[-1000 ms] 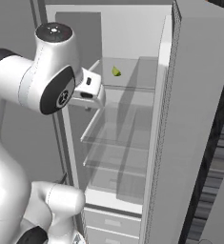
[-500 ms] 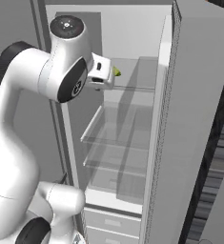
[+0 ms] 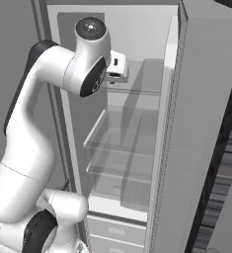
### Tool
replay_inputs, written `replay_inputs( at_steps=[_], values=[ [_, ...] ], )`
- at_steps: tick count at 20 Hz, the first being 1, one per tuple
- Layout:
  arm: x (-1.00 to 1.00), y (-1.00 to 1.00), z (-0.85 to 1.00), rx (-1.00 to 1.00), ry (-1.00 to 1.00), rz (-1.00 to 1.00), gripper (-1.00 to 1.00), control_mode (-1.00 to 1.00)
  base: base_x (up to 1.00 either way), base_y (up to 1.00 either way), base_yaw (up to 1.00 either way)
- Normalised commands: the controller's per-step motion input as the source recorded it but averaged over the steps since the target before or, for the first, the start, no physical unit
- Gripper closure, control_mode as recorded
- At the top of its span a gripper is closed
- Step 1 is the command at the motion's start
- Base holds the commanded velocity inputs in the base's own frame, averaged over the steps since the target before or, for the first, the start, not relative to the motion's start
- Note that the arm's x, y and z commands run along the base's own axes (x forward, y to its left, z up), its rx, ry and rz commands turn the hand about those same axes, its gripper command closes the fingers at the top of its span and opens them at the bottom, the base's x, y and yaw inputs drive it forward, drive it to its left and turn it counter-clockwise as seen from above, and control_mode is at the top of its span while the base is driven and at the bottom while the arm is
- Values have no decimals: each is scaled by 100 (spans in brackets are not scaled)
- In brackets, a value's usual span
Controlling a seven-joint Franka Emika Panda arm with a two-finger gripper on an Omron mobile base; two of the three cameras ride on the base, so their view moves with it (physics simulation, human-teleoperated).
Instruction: There is a bowl on the dining counter. Grab a lemon wedge from the fridge and place it in the bowl. Then get the liquor bottle and glass cup from the cabinet and place them next to the bowl.
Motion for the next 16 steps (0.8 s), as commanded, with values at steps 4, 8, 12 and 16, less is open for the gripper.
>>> replay_inputs(
  at_steps=[4, 8, 12, 16],
  values=[
    [65, -4, 0, 0, -1, 6, -100, -100, 0, 0, 0],
    [45, -21, 0, 0, -4, 6, -100, -100, 0, 0, 0],
    [23, -38, 0, 0, -6, 3, -100, -100, 0, 0, 0],
    [16, -34, 0, 0, -5, 3, -100, -100, 0, 0, 0]
  ],
)
